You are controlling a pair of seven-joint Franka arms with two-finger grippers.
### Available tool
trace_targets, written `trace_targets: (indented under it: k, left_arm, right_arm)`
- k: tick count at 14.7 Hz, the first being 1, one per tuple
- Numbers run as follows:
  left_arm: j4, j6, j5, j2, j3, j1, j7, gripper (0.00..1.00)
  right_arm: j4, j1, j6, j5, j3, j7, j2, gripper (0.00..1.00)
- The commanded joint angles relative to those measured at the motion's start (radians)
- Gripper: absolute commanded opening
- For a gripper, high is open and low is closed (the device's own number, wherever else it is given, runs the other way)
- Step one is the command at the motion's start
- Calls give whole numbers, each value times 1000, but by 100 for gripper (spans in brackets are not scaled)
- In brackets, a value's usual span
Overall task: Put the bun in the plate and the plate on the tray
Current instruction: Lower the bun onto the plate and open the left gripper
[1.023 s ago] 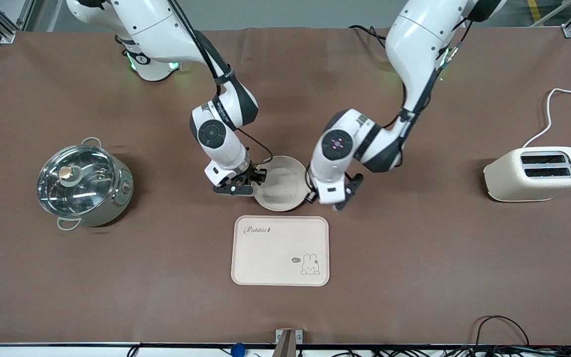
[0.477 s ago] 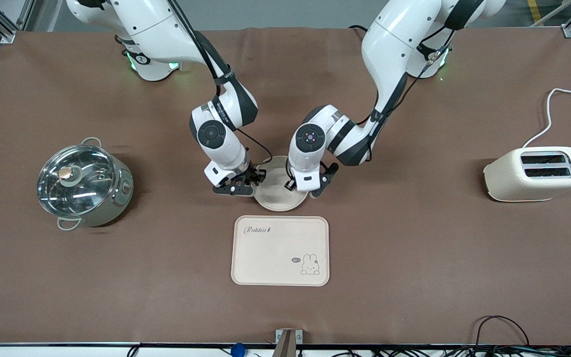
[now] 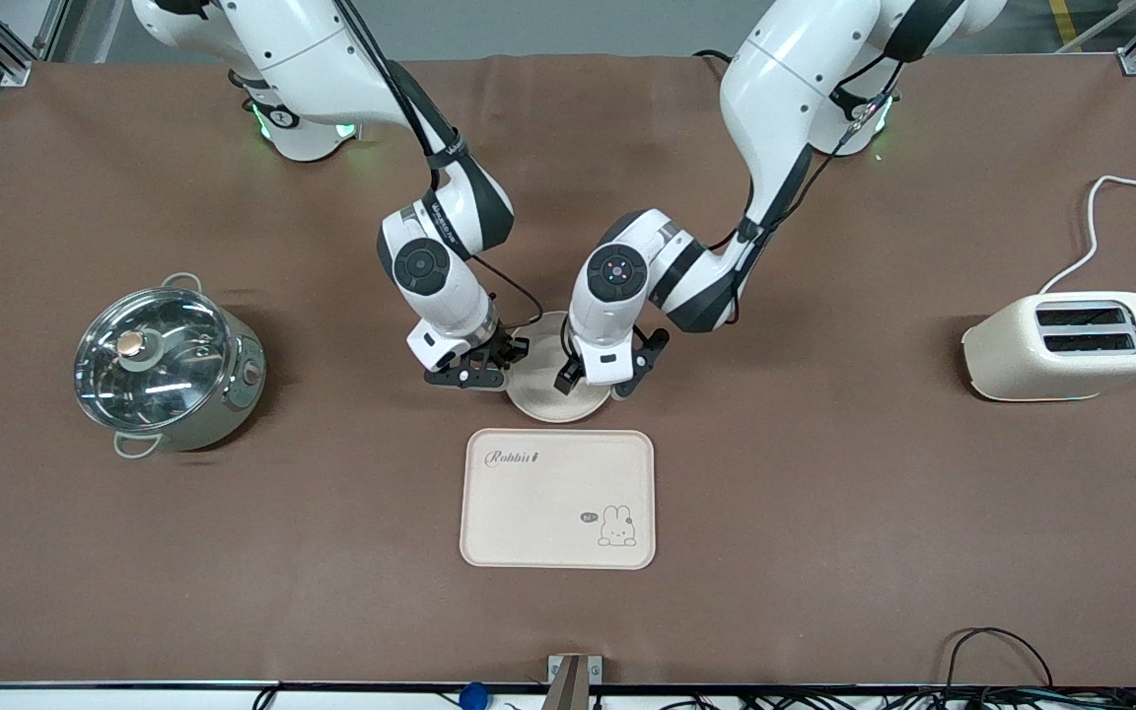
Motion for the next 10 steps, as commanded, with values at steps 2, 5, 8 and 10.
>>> trace_targets:
  k: [2, 5, 8, 10]
  left_arm:
    - [52, -198, 0, -119, 20, 42, 87, 100]
    - [64, -329, 0, -227, 19, 152, 307, 100]
    - [64, -417, 50, -320, 19, 253, 547, 100]
    - [64, -473, 112, -386, 17, 307, 694, 100]
  right_arm:
    - [2, -5, 3, 16, 2, -11, 6, 1]
    - [1, -17, -7, 21, 7, 0, -20, 1]
    - [31, -19, -35, 61, 7, 20, -51, 0]
    - [122, -26, -119, 73, 5, 24, -45, 0]
